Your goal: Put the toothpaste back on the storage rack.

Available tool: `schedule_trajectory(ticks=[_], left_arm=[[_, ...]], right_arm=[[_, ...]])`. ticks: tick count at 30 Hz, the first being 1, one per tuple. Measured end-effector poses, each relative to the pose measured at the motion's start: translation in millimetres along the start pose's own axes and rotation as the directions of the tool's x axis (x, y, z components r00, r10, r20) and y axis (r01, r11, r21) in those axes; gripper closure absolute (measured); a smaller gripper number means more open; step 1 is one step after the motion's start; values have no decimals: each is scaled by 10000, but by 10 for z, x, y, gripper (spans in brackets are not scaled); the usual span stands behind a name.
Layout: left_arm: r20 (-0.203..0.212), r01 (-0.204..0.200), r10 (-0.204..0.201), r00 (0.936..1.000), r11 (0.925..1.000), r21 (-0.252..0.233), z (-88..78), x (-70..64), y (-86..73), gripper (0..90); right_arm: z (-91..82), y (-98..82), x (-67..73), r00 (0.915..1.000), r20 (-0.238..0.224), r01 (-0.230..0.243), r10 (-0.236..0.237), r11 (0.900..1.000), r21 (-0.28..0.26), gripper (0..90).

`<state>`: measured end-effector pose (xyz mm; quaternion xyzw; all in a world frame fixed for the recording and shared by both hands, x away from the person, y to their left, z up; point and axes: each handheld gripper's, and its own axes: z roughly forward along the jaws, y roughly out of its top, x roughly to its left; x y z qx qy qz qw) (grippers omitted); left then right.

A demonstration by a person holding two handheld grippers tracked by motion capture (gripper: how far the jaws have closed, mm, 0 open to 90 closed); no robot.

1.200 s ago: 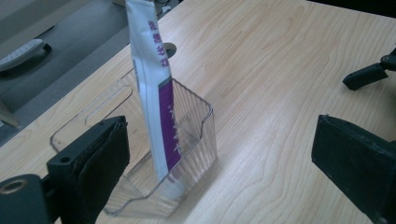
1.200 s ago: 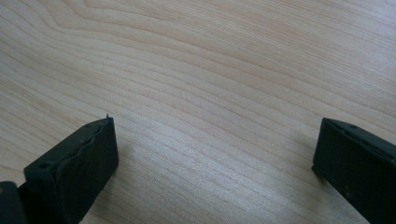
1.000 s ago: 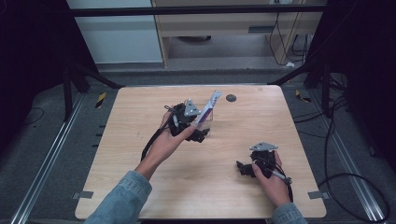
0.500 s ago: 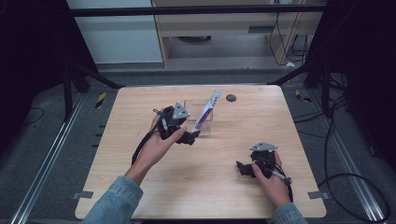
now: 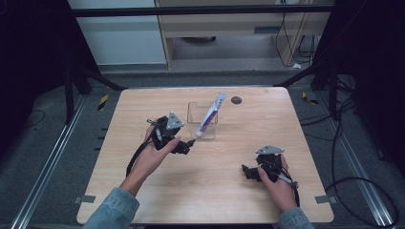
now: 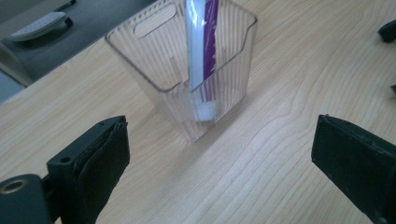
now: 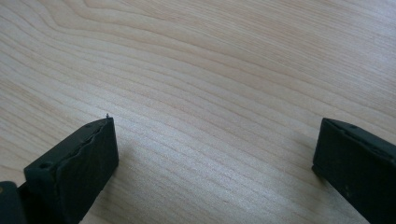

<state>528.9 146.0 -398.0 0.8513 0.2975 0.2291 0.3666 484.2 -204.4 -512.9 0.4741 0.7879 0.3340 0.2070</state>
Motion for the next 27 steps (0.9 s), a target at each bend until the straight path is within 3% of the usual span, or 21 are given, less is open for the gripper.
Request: schedule_trajectory(ticks=[18, 27], left_arm=[[-314, 1118, -1108, 9933, 9932, 323, -26, 233, -657, 45], [-544, 1496, -1471, 9876, 9877, 451, -90, 334, -867, 45]], right_arm=[[0, 0, 1, 10000, 3, -4, 4, 10000, 0, 3], [0, 0, 1, 10000, 3, -11, 11, 10000, 3, 3]])
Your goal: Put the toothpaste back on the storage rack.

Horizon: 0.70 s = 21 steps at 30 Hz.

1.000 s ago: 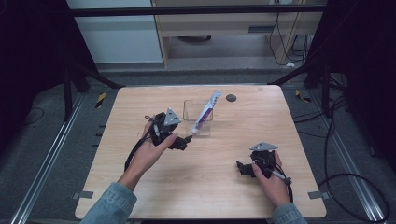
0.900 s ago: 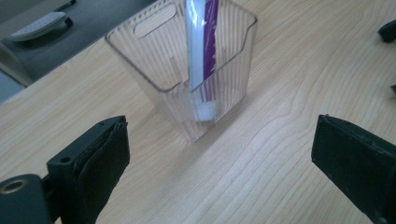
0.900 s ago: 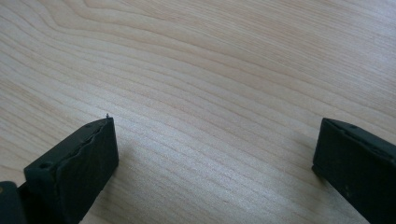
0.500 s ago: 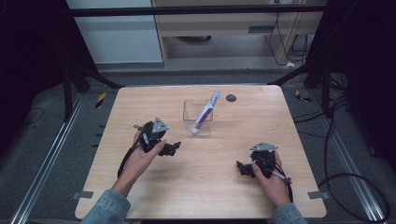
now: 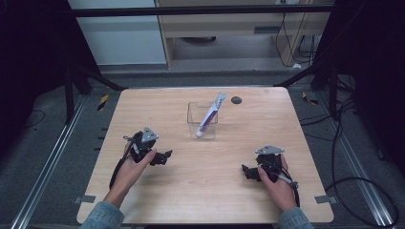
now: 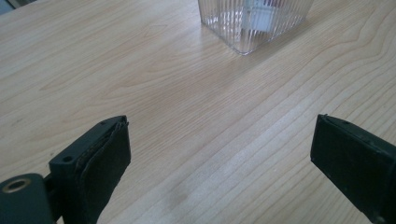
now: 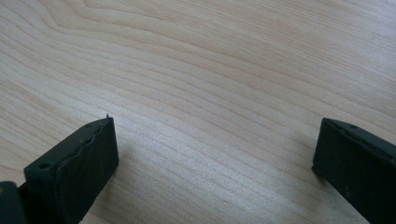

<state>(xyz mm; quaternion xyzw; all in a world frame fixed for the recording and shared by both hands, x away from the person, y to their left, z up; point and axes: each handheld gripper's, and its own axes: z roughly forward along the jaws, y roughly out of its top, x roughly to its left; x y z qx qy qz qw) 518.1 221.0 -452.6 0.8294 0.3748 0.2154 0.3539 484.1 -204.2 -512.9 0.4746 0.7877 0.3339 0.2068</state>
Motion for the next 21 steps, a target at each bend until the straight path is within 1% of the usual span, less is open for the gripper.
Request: schedule_trajectory(ticks=[11, 15, 17, 21], left_arm=[[-93, 310, -308, 9995, 9993, 197, -23, 90, -170, 44], [-199, 453, -448, 9988, 9986, 261, -24, 132, -230, 43], [-287, 456, -446, 9986, 9984, 345, -27, 159, -255, 43], [-396, 667, -653, 9971, 9971, 365, -33, 212, -308, 43]], right_arm=[[0, 0, 0, 10000, -1, 3, -3, 10000, -6, 3], [0, 0, 0, 10000, 1, -1, 1, 10000, -5, 3], [0, 0, 0, 10000, 2, 3, -3, 10000, -4, 3], [0, 0, 0, 10000, 1, 2, -2, 10000, -5, 3]])
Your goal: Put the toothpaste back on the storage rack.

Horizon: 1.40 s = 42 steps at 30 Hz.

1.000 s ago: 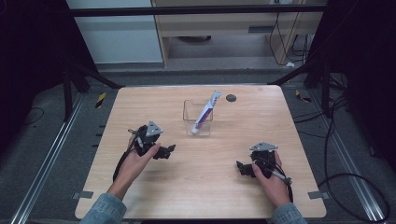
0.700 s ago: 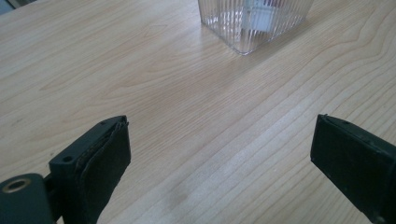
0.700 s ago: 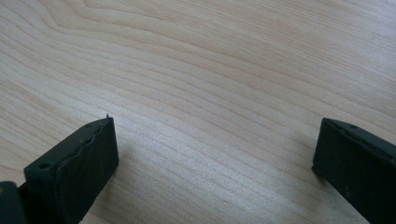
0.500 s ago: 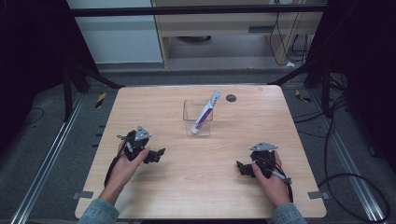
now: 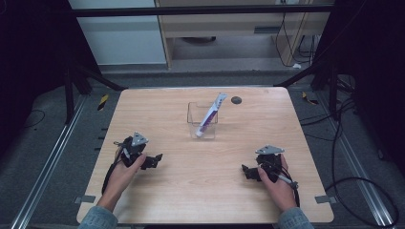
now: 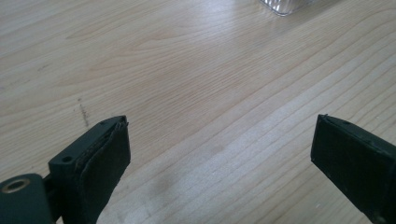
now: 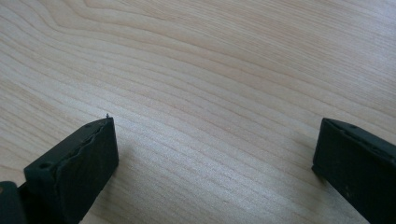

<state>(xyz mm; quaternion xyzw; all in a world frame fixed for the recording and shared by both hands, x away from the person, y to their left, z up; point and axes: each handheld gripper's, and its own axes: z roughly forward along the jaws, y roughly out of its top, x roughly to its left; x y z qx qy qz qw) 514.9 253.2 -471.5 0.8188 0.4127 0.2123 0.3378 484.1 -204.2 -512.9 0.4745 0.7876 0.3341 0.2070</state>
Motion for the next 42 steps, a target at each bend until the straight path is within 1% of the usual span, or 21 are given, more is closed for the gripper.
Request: schedule_trajectory(ticks=[4, 7, 12, 15, 19, 22, 25, 32, 37, 39, 41, 42], left_arm=[[-127, 104, -104, 9999, 9999, 19, -6, 56, -43, 44], [-270, 111, -110, 9996, 9999, 33, -10, 105, -76, 45], [-466, 408, -404, 9981, 9991, 87, 4, 197, -156, 45], [-590, 444, -434, 9973, 9989, 168, 20, 243, -191, 46], [-729, 564, -551, 9958, 9983, 161, 39, 295, -207, 46], [-810, 638, -632, 9947, 9979, 53, 49, 322, -203, 47], [-883, 635, -623, 9941, 9979, 108, 68, 344, -201, 46], [-951, 765, -738, 9927, 9967, 253, 141, 404, -196, 45], [-1019, 975, -942, 9903, 9949, 272, 201, 442, -221, 45], [-984, 996, -962, 9905, 9945, 307, 232, 454, -239, 44], [-977, 1161, -1134, 9887, 9930, 224, 263, 465, -260, 44], [-881, 1294, -1277, 9879, 9915, 131, 275, 476, -273, 36]], right_arm=[[0, 0, 0, 10000, 0, -3, 3, 10000, 2, 3], [0, 0, 0, 10000, 1, 4, -4, 10000, 1, 3], [0, 0, 0, 10000, 1, 5, -5, 10000, 2, 3], [0, 0, 0, 10000, -1, 2, -2, 10000, -1, 3], [0, 0, 0, 10000, -1, 3, -3, 10000, 0, 3], [0, 0, 0, 10000, -2, 1, -1, 10000, 2, 3], [0, 0, 0, 10000, -1, 1, -1, 10000, -2, 3], [0, 0, 0, 10000, -3, 0, 0, 10000, 1, 3], [0, 0, 0, 10000, -2, 6, -6, 10000, 0, 3], [0, 0, 0, 10000, 1, 4, -4, 10000, 3, 3], [0, 0, 0, 10000, 1, 0, 0, 10000, 3, 3], [0, 0, 0, 10000, -2, 6, -6, 10000, 0, 3]])
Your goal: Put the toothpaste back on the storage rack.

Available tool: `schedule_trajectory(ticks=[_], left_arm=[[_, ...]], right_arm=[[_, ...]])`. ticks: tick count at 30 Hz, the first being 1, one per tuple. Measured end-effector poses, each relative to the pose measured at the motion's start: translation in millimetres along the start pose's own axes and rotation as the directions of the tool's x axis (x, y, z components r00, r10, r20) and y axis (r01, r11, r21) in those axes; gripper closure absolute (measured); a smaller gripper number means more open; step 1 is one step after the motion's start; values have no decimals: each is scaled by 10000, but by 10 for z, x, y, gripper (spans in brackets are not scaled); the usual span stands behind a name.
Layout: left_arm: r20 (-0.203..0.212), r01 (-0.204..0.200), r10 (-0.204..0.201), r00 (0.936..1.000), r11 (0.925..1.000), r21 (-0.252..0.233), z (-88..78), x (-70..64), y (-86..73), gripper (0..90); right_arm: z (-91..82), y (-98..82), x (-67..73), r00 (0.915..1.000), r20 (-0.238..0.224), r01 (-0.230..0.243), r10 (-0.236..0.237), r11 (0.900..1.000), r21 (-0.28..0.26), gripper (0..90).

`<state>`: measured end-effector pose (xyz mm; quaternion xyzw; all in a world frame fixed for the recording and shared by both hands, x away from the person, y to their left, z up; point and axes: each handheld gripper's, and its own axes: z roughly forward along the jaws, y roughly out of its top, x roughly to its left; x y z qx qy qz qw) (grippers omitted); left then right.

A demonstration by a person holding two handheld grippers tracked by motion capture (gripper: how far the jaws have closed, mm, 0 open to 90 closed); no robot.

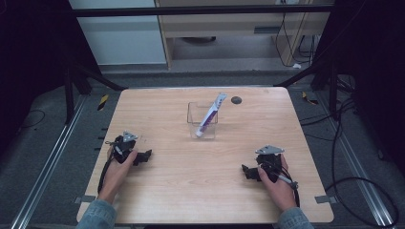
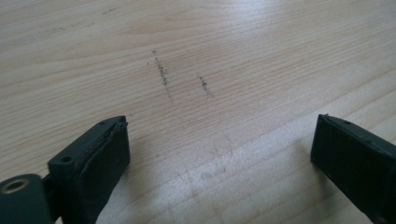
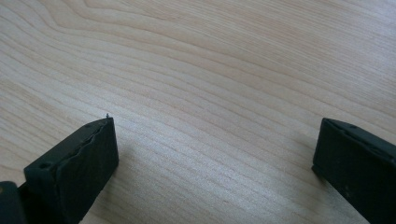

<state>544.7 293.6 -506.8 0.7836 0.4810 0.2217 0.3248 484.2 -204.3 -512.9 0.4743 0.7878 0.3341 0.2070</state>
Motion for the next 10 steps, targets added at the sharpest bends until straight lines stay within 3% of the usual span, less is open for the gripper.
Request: schedule_trajectory(ticks=[2, 10], left_arm=[[42, 159, -159, 9999, 9999, 58, 10, 15, 5, 26], [82, 166, -167, 9998, 9998, 147, 30, 16, 18, 0]], right_arm=[[0, 0, 0, 10000, 3, -4, 4, 10000, -2, 3], [0, 0, 1, 10000, 4, -2, 2, 10000, 1, 4]])
